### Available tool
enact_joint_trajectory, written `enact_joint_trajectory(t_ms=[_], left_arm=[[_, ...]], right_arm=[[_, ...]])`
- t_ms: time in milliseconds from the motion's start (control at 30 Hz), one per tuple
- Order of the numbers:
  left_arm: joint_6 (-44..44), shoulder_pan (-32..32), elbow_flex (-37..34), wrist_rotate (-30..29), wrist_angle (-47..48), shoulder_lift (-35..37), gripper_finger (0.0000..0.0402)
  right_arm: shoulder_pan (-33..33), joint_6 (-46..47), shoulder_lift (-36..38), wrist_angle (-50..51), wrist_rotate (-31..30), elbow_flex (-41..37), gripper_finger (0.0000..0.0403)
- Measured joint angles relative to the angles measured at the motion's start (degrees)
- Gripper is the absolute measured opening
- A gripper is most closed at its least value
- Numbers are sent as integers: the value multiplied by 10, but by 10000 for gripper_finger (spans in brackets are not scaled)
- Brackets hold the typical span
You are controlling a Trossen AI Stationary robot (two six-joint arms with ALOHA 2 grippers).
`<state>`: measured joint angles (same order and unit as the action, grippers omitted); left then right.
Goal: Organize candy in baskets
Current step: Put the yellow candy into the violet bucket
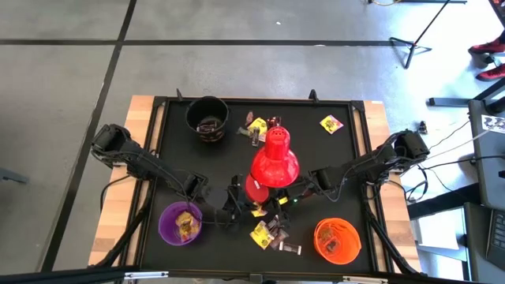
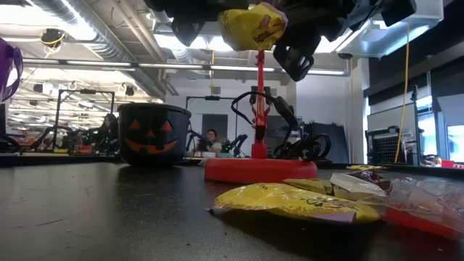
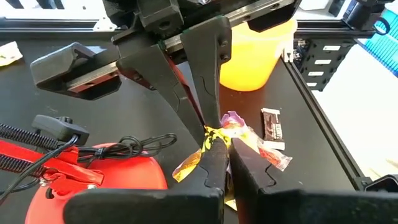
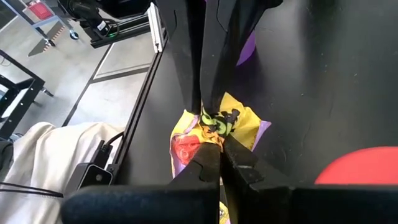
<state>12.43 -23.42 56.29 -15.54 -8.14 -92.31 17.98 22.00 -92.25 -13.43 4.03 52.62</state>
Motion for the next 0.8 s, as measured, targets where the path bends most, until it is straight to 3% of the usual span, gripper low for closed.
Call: enact_joint_trajectory(t_ms=[167, 500, 800], left_arm=[[-1, 0, 0, 5, 9, 0, 0], [43, -17, -2, 18, 102, 24, 0], [75, -73, -1, -21, 212, 145, 0]], right_arm=[[0, -4, 0, 0, 15, 0, 29], [0, -9, 2, 2, 50, 1, 147], [0, -9, 2, 20, 46, 1, 160]])
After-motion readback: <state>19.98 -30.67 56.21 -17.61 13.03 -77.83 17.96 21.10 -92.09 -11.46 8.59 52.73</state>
